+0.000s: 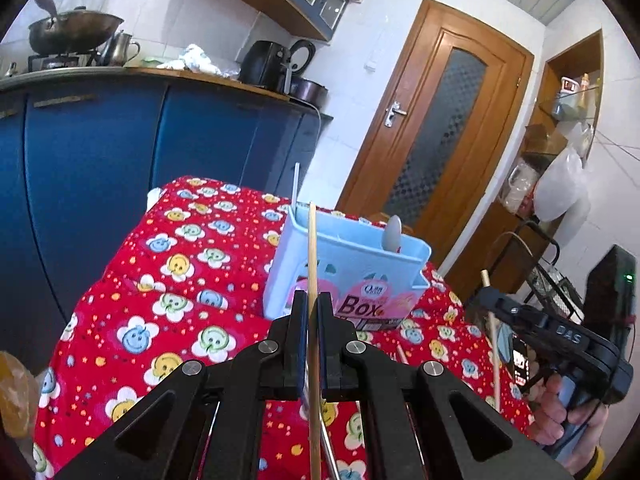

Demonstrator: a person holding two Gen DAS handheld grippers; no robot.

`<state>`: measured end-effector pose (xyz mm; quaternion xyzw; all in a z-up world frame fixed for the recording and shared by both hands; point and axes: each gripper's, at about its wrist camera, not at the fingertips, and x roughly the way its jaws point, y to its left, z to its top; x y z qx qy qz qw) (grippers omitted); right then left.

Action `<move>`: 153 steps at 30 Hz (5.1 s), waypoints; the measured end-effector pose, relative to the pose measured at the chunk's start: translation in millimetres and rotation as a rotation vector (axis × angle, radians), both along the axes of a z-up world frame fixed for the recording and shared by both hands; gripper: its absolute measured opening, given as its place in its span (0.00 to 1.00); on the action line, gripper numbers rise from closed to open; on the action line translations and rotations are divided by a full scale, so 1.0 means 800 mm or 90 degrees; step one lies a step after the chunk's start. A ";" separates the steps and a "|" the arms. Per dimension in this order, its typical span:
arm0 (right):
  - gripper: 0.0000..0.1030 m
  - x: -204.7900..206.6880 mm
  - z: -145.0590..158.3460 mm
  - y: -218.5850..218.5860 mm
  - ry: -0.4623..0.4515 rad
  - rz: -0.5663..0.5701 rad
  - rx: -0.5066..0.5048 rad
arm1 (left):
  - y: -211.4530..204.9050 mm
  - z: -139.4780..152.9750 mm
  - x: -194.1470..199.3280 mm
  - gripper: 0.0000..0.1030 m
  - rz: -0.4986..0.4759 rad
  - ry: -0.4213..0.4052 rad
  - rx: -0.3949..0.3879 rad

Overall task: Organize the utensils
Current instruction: 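Carry both wooden chopsticks over the blue box and release them inside with both tools, then withdraw both tools from the box, lowering the left tool over the metal tongs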

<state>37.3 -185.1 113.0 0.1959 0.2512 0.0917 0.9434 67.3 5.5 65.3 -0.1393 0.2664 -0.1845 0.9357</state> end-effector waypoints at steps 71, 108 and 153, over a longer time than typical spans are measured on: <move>0.06 0.179 0.018 -0.002 -0.233 -0.055 -0.180 | -0.050 0.009 0.173 0.05 0.224 -0.235 -0.039; 0.06 0.134 0.001 -0.005 -0.134 -0.020 -0.161 | -0.056 0.002 0.123 0.05 0.174 -0.201 0.025; 0.35 -0.035 0.022 0.006 -0.025 -0.013 -0.097 | -0.029 0.017 -0.003 0.32 0.010 0.035 0.106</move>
